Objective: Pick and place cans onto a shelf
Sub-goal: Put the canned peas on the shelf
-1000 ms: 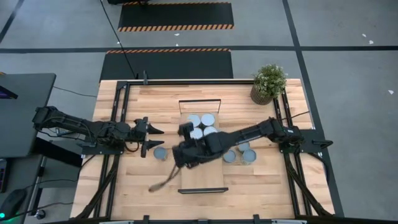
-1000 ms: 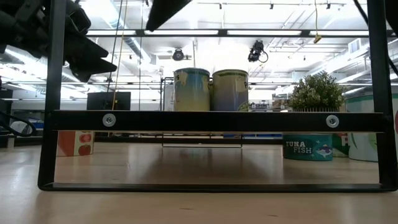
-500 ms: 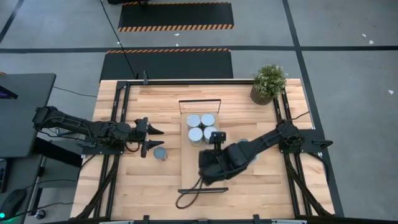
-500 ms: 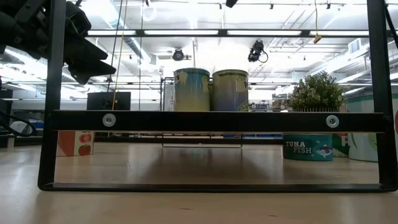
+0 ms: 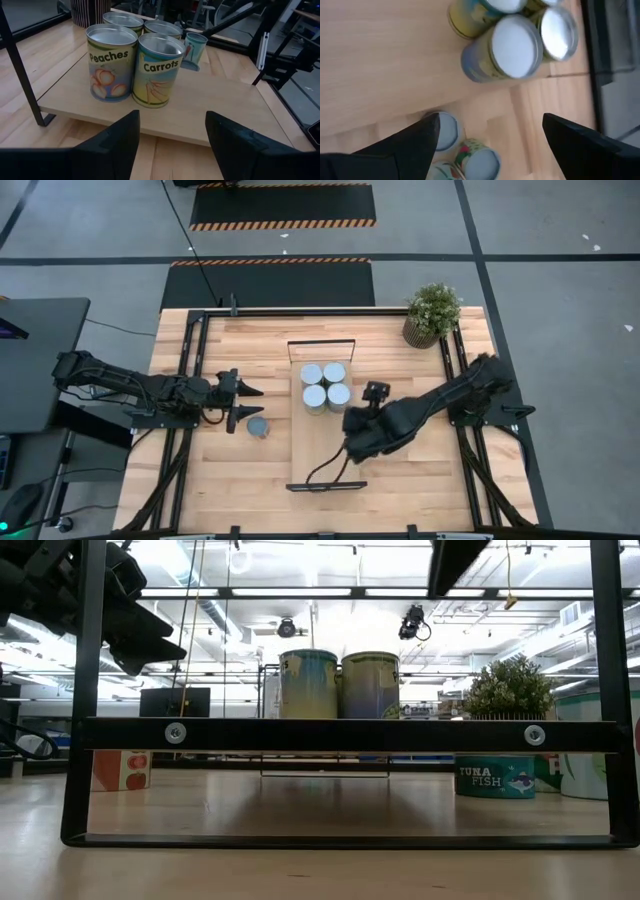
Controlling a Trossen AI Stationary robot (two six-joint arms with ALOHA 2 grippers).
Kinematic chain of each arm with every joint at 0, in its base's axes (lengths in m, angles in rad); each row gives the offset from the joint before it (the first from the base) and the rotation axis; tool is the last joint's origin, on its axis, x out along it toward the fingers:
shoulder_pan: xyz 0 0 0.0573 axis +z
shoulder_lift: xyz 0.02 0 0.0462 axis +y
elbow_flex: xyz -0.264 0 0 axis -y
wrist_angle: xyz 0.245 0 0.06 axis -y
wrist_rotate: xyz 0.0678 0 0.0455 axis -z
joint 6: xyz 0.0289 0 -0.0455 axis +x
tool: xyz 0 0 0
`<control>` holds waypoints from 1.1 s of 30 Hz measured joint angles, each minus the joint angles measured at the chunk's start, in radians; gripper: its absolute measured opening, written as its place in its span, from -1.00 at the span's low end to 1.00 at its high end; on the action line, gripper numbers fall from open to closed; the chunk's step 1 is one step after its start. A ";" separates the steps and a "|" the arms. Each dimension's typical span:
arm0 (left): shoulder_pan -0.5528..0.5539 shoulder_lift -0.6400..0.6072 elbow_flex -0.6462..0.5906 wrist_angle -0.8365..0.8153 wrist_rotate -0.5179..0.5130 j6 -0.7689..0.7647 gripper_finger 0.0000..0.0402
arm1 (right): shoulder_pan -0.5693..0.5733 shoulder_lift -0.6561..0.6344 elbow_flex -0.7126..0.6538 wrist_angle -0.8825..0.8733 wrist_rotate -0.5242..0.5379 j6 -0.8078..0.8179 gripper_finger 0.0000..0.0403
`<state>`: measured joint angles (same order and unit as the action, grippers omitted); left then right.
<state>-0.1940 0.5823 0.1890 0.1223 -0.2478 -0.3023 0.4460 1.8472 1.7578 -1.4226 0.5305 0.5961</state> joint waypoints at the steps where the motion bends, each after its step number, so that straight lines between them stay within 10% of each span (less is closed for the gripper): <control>1: 0.000 0.000 0.000 0.000 0.000 0.000 0.15 | -0.006 -0.029 -0.047 0.032 -0.008 0.010 0.78; 15: 0.000 0.000 0.000 0.007 -0.004 0.002 0.15 | -0.235 -0.253 -0.538 0.242 -0.292 0.158 0.87; 33: 0.000 0.000 0.000 -0.002 -0.003 -0.001 0.15 | -0.347 -0.265 -0.684 0.393 -0.424 0.142 0.98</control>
<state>-0.1940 0.5825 0.1890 0.1204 -0.2512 -0.3034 0.0991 1.5822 1.0736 -1.0300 0.1064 0.7386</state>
